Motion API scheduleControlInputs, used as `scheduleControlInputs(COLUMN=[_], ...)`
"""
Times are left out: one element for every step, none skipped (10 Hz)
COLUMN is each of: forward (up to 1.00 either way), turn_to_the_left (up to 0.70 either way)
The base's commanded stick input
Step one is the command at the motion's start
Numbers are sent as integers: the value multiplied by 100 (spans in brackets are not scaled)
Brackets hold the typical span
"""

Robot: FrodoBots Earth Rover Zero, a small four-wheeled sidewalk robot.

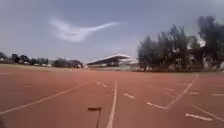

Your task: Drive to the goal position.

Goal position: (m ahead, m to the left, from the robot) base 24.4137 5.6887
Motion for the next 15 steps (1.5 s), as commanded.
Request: scheduleControlInputs(forward=[70,70,70,70,70,70,70,70,70,70,70,70,70,70,70], turn_to_the_left=[0,0,0,0,0,0,0,0,0,0,0,0,0,0,0])
